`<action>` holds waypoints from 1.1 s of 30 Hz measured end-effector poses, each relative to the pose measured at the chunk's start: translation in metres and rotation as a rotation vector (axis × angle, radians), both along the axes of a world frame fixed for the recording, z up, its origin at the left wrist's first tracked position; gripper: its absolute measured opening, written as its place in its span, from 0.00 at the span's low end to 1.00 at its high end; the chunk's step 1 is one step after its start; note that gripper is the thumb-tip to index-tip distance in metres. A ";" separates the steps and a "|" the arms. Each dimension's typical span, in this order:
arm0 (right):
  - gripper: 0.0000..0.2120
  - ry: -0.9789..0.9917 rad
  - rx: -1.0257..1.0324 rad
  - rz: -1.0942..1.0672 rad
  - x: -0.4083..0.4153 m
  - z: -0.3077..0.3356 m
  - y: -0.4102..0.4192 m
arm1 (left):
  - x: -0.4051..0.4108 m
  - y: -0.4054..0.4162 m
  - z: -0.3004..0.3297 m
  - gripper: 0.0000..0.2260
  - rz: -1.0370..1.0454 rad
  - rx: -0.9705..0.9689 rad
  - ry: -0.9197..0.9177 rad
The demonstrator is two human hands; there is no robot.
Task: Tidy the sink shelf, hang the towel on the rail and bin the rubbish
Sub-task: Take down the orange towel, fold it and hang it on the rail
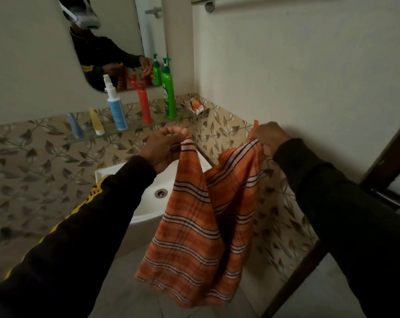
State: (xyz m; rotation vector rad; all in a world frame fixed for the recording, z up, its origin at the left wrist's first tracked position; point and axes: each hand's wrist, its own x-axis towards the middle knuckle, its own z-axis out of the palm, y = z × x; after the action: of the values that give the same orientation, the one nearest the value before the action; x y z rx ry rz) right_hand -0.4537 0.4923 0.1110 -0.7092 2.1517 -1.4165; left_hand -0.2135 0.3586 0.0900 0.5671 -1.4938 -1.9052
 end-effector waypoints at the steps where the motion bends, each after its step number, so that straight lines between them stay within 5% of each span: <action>1: 0.19 -0.031 -0.025 0.012 0.002 -0.001 0.000 | -0.001 0.003 -0.001 0.05 0.004 0.002 0.008; 11: 0.14 -0.428 -0.371 0.089 0.028 0.004 -0.002 | -0.012 0.021 -0.004 0.12 -0.196 -0.012 -0.001; 15: 0.16 -0.420 -0.408 0.101 0.027 0.000 -0.003 | -0.015 0.023 -0.006 0.20 -0.159 -0.188 -0.110; 21: 0.16 -0.404 -0.387 0.119 0.029 -0.008 -0.001 | -0.028 0.034 -0.010 0.13 0.169 -0.604 -0.214; 33: 0.05 -0.243 -0.281 0.210 0.031 -0.011 -0.006 | -0.044 0.036 -0.004 0.03 0.308 -0.924 -0.358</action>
State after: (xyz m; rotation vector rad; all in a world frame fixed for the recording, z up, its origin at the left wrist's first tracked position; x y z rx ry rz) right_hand -0.4224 0.4860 0.0998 -0.7920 1.6622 -1.6140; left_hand -0.2578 0.3948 0.0859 0.6460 -2.1349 -0.7508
